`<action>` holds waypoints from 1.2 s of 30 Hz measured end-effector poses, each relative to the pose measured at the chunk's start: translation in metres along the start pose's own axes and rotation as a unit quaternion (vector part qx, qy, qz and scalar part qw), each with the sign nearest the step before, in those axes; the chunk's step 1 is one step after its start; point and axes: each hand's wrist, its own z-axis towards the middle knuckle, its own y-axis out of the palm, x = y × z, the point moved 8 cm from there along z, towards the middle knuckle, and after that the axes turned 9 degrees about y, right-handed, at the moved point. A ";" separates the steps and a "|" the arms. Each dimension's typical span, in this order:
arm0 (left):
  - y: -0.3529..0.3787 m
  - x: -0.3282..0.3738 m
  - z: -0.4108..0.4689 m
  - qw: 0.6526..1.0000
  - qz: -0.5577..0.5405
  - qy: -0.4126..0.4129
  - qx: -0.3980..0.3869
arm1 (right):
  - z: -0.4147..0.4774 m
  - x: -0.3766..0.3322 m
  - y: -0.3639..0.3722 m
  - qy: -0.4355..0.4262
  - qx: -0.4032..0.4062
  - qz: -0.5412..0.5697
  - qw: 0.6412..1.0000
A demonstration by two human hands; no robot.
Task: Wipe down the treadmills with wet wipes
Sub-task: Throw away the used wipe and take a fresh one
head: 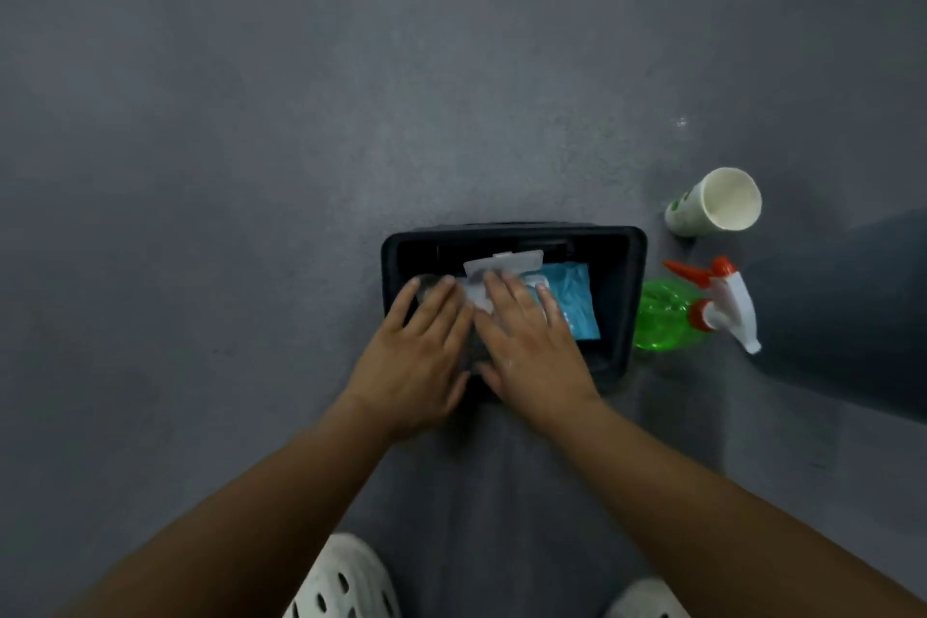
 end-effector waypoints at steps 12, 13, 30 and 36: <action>-0.025 -0.007 -0.008 0.998 0.045 0.018 0.045 | 0.004 -0.017 -0.021 -0.045 0.091 0.075 0.992; -0.030 -0.006 -0.009 0.998 0.042 0.007 0.045 | 0.002 -0.015 -0.028 -0.043 0.095 0.077 0.992; -0.227 0.030 -0.065 0.994 -0.042 -0.071 0.065 | -0.061 -0.023 -0.247 0.023 0.104 0.113 0.988; -0.157 0.017 -0.028 0.994 -0.007 -0.069 0.082 | -0.042 -0.006 -0.177 0.023 0.121 0.098 0.987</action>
